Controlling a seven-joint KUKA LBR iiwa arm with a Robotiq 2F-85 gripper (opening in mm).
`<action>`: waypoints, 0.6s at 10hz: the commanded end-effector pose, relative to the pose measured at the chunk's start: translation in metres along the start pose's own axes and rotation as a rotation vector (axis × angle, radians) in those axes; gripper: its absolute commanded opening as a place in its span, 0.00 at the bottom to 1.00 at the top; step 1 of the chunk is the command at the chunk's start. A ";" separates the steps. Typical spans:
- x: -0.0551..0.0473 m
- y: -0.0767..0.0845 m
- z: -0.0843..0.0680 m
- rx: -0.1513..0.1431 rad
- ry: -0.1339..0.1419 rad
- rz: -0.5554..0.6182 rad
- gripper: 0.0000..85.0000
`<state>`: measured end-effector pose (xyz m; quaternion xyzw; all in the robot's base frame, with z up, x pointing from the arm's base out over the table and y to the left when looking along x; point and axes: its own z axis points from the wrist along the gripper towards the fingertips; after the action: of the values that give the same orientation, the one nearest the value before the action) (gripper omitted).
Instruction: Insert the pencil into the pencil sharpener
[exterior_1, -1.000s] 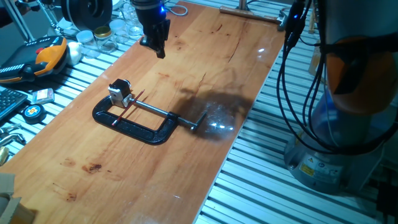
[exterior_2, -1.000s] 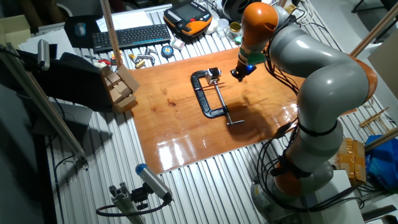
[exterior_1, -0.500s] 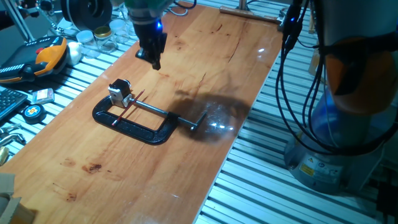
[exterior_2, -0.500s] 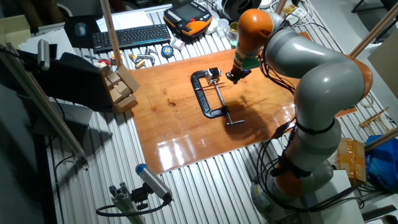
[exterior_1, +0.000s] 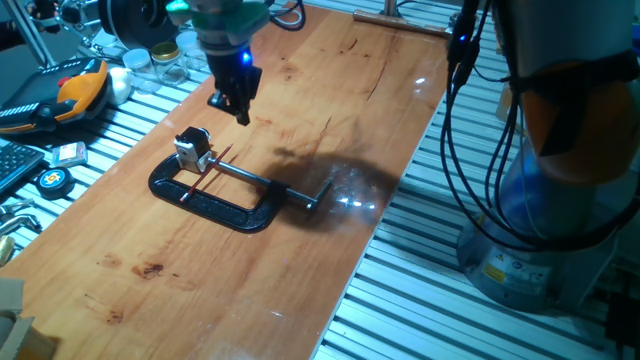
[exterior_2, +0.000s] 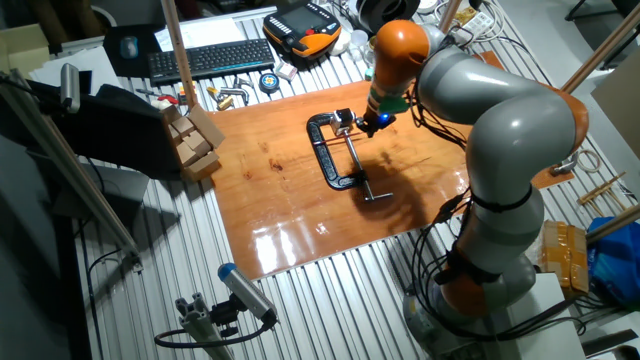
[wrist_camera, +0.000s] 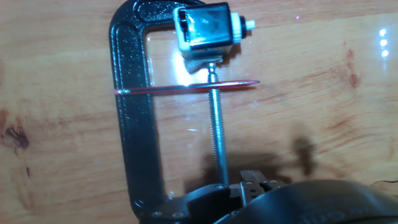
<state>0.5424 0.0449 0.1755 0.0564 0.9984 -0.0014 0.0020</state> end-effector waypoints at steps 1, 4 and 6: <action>-0.001 0.003 0.001 -0.001 0.003 0.005 0.00; -0.003 0.013 0.001 -0.011 0.022 0.029 0.00; -0.005 0.022 0.004 -0.005 0.029 0.054 0.00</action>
<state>0.5502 0.0669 0.1711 0.0832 0.9965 0.0020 -0.0123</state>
